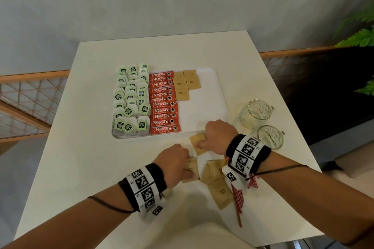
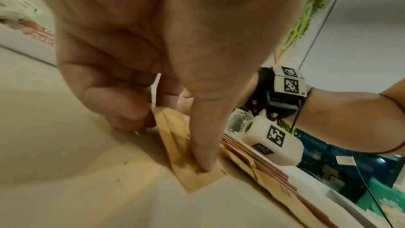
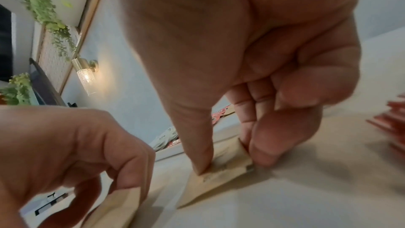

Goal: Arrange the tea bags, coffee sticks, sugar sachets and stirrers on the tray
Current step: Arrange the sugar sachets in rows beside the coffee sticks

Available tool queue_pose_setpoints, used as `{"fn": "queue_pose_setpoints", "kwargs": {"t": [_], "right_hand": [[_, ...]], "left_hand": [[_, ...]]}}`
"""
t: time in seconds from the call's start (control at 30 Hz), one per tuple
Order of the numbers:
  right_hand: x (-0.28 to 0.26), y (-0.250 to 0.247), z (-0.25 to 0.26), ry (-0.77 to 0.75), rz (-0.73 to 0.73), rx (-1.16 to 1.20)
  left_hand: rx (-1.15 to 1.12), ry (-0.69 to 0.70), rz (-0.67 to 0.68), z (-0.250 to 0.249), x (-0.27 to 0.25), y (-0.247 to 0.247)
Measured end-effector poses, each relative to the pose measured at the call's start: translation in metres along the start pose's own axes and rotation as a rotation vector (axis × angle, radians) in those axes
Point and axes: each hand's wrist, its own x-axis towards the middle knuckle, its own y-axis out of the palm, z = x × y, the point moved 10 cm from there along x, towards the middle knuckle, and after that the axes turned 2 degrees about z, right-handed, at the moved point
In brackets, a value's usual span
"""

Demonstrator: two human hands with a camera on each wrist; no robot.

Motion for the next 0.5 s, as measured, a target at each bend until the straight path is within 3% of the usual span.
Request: {"fn": "queue_pose_setpoints", "kwargs": {"t": [0.1,0.33,0.5], "right_hand": [[-0.002,0.005,-0.001,-0.007,0.025,0.065],[-0.003,0.008,-0.004,-0.027,0.049,0.217],[-0.016,-0.015,-0.001,-0.087,-0.051,0.436]], "left_hand": [[-0.111,0.01,-0.027,0.003,-0.001,-0.005],[-0.738,-0.067,-0.157,0.026,-0.001,-0.032],[-1.047,-0.1,-0.201,0.021,-0.006,-0.043]]}}
